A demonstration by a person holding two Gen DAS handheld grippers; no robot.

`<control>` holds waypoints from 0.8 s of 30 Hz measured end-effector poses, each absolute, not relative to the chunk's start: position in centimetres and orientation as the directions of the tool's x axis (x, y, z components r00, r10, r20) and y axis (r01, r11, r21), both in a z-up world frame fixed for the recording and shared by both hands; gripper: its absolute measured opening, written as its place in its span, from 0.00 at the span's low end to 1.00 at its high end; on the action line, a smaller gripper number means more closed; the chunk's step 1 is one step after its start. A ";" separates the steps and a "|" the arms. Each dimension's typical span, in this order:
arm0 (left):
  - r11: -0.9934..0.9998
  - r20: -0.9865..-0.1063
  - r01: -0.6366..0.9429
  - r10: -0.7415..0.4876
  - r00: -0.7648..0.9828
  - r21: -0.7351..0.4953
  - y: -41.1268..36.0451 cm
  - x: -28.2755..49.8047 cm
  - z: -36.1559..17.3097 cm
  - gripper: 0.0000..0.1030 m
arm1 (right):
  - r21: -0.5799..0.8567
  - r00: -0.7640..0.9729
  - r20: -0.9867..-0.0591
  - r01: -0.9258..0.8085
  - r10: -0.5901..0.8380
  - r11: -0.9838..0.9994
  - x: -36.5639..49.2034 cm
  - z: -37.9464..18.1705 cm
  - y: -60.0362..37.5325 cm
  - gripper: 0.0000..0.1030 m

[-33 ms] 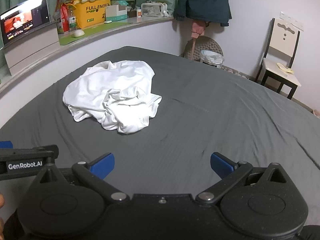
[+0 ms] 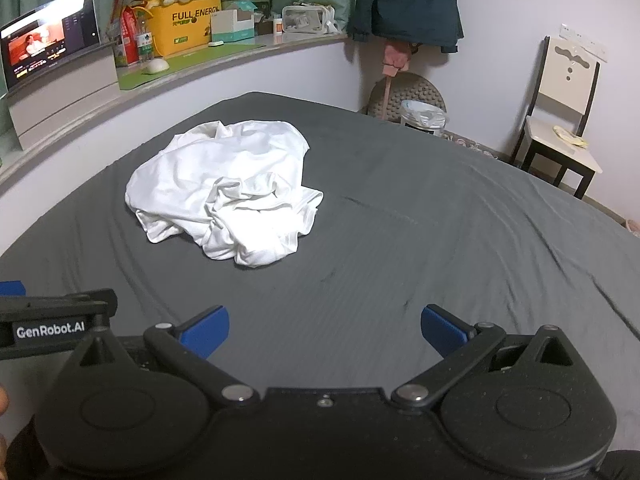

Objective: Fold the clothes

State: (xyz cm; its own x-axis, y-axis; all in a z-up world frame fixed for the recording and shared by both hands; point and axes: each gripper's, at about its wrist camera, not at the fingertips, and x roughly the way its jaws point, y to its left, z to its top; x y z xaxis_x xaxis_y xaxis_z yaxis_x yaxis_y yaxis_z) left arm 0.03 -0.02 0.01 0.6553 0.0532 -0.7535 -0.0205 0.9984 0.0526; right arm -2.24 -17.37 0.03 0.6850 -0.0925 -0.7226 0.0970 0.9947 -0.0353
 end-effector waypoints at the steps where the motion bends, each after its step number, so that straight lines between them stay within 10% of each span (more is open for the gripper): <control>1: 0.998 -0.754 -0.021 0.055 0.654 0.054 0.0 0.1 0.0 1.00 | -0.033 0.685 -0.723 0.096 -0.090 0.995 -2.2 0.0 -17.4 1.00; 24: 0.998 -0.754 -0.017 0.052 0.655 0.054 0.9 -0.8 -1.0 1.00 | -0.022 0.689 -0.722 0.071 -0.065 0.997 -2.0 -0.1 -16.9 1.00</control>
State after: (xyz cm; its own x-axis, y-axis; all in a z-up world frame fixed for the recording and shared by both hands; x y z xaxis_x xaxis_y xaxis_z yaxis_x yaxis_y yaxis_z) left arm -0.76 0.86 -1.05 0.6553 0.0516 -0.7536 -0.0165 0.9984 0.0540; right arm -1.95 -16.88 -0.14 0.6889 -0.0652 -0.7219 0.0710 0.9972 -0.0224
